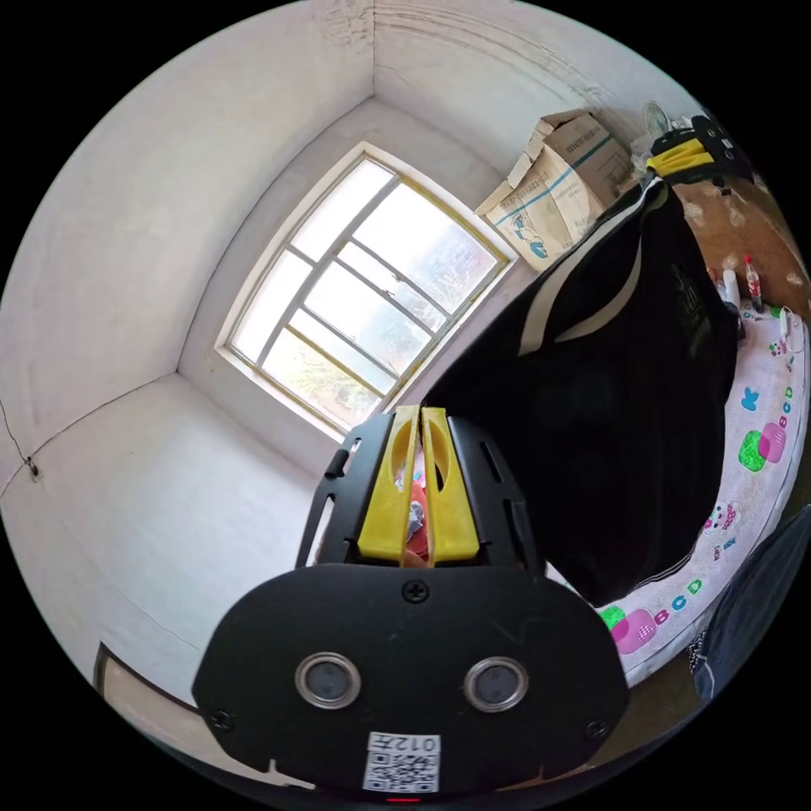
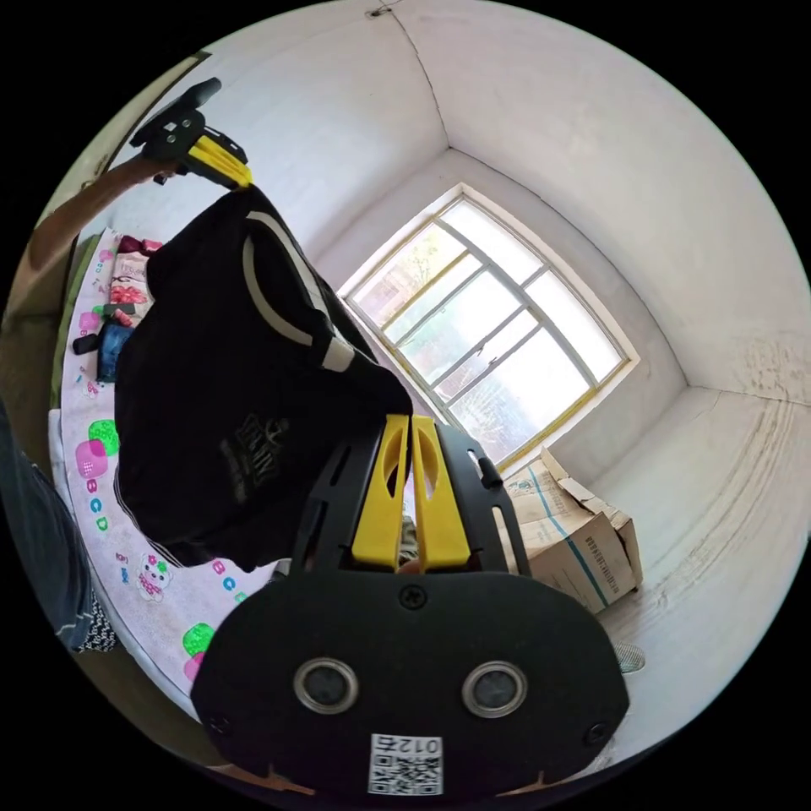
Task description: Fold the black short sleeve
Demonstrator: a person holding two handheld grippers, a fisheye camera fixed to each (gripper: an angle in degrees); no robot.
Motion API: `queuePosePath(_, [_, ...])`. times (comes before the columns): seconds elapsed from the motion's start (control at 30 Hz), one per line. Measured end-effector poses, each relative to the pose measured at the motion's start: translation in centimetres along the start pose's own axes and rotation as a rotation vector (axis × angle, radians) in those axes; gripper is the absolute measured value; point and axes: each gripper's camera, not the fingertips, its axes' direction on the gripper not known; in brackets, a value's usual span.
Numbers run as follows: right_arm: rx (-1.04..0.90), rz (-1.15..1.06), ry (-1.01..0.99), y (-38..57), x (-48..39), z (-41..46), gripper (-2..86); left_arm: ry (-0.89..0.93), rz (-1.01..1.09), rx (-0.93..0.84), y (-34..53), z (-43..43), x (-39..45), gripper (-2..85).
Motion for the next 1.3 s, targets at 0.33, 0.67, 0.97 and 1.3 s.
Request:
queuePosePath(0.33, [0.079,-0.014,0.047,1.3,-4.7,-7.6,0.1,-0.046,0.064,0.044,1.7,-6.6,-0.1,-0.2])
queuePosePath(0.67, [0.111,-0.05,0.118,2.1,-8.2,-14.2,0.1,-0.024,0.097,0.13,3.7,-11.8,-2.7,-0.2])
queuePosePath(0.97, [0.027,-0.063,0.059,1.7,-9.4,-7.3,0.1,0.062,0.125,0.119,2.2,-3.9,-7.9,-0.2])
queuePosePath(1.3, [-0.288,-0.007,-0.358,8.7,-18.2,29.5,0.2,0.461,0.137,-0.265,2.7,34.1,-6.0,-0.2])
